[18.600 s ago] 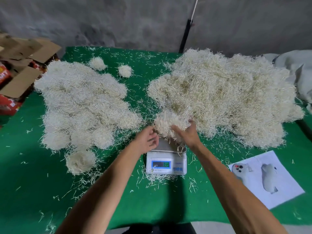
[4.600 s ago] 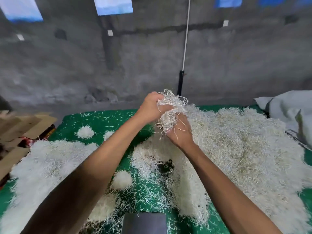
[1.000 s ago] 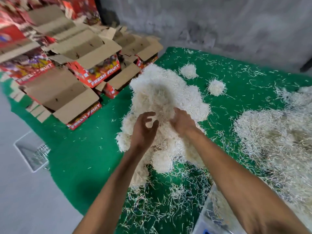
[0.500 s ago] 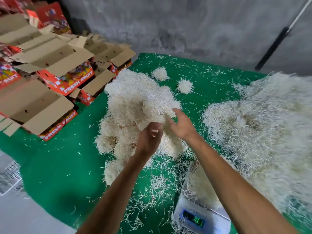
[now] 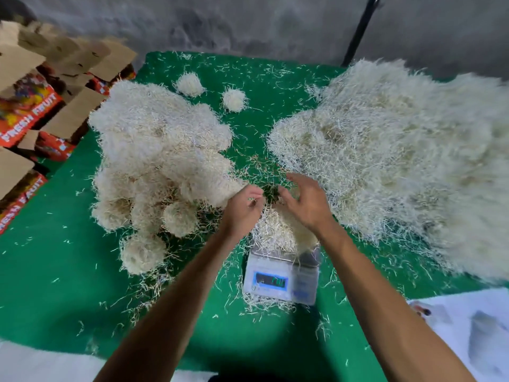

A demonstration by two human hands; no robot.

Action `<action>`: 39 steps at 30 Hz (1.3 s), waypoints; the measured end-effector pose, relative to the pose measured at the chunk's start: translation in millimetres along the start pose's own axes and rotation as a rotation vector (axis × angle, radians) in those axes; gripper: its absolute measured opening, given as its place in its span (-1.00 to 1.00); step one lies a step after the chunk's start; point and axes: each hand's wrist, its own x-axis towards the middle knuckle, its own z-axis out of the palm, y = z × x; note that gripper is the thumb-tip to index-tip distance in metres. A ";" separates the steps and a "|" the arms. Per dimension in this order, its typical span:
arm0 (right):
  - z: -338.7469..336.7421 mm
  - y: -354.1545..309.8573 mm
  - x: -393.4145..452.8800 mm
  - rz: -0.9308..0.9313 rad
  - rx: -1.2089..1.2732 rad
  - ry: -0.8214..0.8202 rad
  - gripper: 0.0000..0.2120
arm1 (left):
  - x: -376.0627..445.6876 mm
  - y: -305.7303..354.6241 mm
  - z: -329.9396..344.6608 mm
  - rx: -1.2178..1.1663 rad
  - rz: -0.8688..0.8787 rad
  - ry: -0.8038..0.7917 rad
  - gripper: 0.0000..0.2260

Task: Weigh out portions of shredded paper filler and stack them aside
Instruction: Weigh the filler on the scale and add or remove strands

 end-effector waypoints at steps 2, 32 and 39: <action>-2.9 12.5 -14.4 0.066 0.020 -0.014 -0.45 | -5.4 0.0 10.8 0.008 -0.005 -0.031 -0.82; 41.4 25.2 -67.6 0.404 0.559 0.028 -0.56 | -45.7 37.4 83.5 -0.248 -0.561 -0.024 -0.14; 19.9 6.2 -36.8 0.276 0.923 0.032 -0.81 | 2.3 48.7 53.2 -0.555 -0.640 0.067 0.12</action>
